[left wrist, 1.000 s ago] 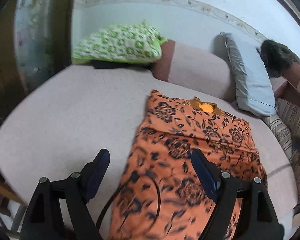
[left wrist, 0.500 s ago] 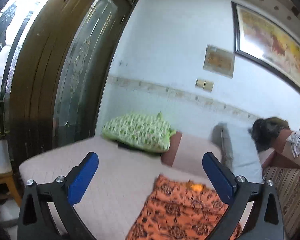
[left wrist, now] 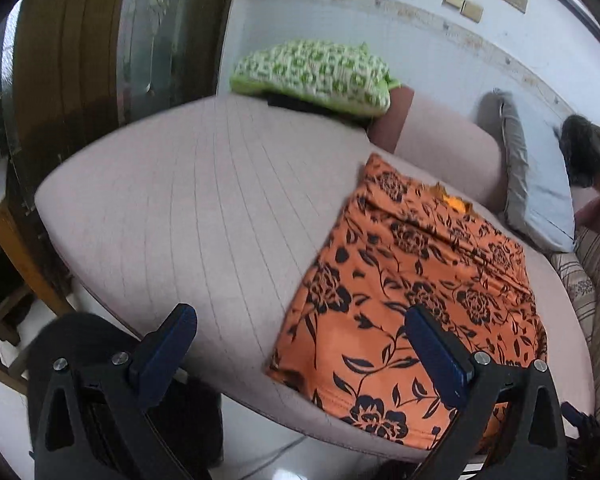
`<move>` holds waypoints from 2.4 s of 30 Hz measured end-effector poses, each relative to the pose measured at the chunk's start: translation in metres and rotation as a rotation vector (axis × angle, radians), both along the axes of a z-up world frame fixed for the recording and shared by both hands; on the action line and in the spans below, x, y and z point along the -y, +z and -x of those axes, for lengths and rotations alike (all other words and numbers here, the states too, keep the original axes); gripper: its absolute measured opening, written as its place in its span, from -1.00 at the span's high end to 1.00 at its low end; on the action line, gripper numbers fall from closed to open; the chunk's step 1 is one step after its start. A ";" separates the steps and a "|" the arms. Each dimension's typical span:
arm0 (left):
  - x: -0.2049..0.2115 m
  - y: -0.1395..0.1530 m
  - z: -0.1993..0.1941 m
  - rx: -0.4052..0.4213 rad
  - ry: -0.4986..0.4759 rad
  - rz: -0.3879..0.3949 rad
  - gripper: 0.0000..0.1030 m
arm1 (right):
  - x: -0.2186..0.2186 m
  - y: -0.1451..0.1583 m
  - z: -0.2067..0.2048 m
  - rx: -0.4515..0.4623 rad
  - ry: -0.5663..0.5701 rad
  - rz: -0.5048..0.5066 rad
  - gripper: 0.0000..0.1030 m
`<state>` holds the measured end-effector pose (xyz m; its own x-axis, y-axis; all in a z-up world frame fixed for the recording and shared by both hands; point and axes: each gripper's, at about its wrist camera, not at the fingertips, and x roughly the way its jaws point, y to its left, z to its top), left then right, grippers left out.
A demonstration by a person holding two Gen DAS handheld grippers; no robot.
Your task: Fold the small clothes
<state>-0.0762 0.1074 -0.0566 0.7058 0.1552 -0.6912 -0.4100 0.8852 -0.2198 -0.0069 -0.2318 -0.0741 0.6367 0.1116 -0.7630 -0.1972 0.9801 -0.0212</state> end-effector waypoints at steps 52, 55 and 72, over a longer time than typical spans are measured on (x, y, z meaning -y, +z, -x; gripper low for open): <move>-0.020 -0.046 -0.037 -0.171 -0.111 0.231 0.90 | 0.188 -0.046 -0.022 -0.319 -0.303 -0.724 0.84; -0.018 -0.036 -0.038 -0.160 -0.125 0.223 0.90 | 0.186 -0.054 -0.022 -0.343 -0.299 -0.757 0.84; -0.027 0.049 -0.201 0.011 -0.174 0.125 0.93 | 0.187 0.058 -0.229 -0.127 -0.188 -0.810 0.79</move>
